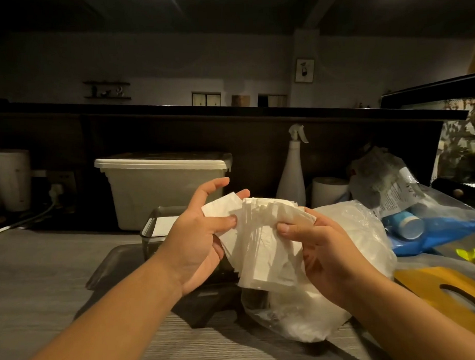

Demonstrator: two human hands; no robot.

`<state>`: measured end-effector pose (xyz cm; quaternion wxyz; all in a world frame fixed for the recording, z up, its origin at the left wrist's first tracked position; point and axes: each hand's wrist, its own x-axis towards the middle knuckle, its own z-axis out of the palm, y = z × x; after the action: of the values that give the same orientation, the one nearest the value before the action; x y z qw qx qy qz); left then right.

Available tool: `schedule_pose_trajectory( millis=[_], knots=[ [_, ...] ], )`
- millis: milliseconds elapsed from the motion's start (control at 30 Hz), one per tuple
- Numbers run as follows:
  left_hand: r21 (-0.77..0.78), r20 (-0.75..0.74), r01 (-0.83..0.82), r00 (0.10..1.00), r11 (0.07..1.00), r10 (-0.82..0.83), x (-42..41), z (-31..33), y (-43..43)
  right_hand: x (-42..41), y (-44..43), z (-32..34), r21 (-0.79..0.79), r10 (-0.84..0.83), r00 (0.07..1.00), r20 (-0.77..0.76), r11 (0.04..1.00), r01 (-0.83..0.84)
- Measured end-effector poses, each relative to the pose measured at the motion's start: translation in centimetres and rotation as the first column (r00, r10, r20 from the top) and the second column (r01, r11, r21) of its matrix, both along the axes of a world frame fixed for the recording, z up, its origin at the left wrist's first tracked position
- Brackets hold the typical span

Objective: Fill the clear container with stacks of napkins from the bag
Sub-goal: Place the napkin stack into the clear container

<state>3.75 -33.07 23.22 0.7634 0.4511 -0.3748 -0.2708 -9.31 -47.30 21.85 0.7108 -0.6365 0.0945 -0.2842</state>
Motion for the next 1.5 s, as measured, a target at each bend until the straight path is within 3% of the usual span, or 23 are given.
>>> schedule_pose_trajectory(
  millis=[200, 367, 433, 567, 767, 1067, 1233, 1400, 1500],
  knots=[
    [0.022, -0.053, -0.133, 0.99, 0.991, 0.134, -0.1, -0.4, -0.3, 0.0, -0.2, -0.1, 0.026, -0.035, 0.999, 0.006, 0.999, 0.035],
    [0.067, 0.021, -0.201, 0.98, 0.977, 0.2, 0.1, -0.2, -0.3, 0.0, -0.2, 0.0, -0.089, -0.143, 0.989, 0.03, 0.985, 0.146],
    [0.104, 0.065, -0.213, 0.976, 0.971, 0.207, 0.1, -0.2, -0.2, -0.5, -0.4, 0.4, -0.103, -0.09, 0.99, 0.109, 0.99, 0.101],
    [0.179, 0.1, -0.171, 0.983, 0.969, 0.155, -0.3, -0.4, -0.3, -0.9, 0.1, 1.0, -0.186, 0.061, 0.991, 0.118, 0.982, -0.038],
    [0.221, 0.064, -0.13, 0.991, 0.966, 0.119, -1.2, -0.8, -0.7, -0.3, 0.8, 0.1, -0.279, -0.103, 0.992, 0.069, 0.953, 0.118],
    [0.155, -0.131, -0.004, 0.991, 0.988, 0.025, -0.9, -1.1, -0.6, -0.1, 1.1, -0.2, -0.271, -0.133, 0.988, 0.084, 0.951, 0.151],
    [0.176, 0.026, 0.111, 0.993, 0.978, -0.117, -1.2, -1.0, -0.2, 0.2, 1.2, -0.6, -0.272, -0.184, 0.978, 0.094, 0.941, 0.203],
    [0.261, 0.275, -0.093, 0.961, 0.961, 0.018, -0.9, -1.8, -0.5, 0.4, 1.2, -1.0, -0.306, -0.18, 0.977, 0.113, 0.929, 0.207],
    [0.241, 0.345, -0.167, 0.935, 0.956, 0.076, -0.7, -2.2, -0.7, 0.6, 1.1, -1.3, -0.288, -0.165, 0.981, 0.099, 0.939, 0.187]
  ],
)
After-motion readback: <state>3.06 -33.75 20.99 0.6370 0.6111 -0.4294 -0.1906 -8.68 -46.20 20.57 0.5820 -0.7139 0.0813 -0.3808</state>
